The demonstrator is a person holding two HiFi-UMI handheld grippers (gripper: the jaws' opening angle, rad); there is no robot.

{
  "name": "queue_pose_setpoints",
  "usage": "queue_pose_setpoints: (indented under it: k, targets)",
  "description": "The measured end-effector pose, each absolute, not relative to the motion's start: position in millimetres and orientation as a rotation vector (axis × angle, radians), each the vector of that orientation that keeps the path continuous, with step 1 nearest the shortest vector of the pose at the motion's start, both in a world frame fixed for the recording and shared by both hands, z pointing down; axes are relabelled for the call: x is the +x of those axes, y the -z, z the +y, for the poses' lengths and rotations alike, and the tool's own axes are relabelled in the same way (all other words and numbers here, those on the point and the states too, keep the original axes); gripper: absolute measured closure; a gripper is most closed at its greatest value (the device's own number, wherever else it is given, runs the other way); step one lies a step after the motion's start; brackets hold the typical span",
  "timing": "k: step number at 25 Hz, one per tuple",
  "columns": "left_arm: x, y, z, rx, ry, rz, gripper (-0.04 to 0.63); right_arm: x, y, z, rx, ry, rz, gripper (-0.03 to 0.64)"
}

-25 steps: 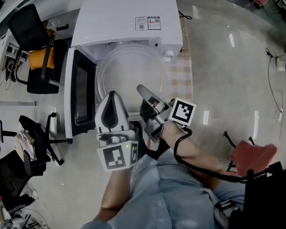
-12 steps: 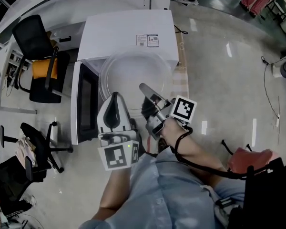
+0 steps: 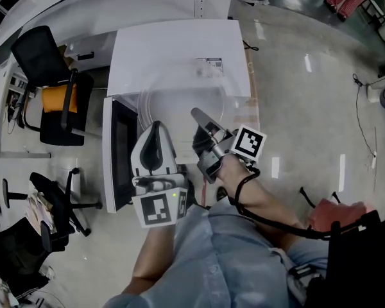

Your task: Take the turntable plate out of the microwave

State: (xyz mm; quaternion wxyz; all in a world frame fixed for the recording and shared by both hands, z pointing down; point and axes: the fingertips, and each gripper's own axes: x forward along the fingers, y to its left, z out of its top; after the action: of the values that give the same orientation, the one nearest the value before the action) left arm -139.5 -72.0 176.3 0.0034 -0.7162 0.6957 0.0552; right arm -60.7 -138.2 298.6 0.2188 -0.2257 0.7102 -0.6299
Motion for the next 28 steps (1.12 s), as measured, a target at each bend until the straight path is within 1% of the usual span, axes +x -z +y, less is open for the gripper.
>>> queue_pose_setpoints:
  k: [13,28]
  targets:
    - [-171.6,-199.6,-114.7,-2.324,-0.125,2.18,0.588,-78.1,-322.2,-172.2,-0.694,1.779,1.86,0.588]
    - [-182.0,-218.2,-118.2,-2.367,-0.046,2.171,0.588,-91.4,-322.8,-201.7,-0.765,1.742,1.789,0.583]
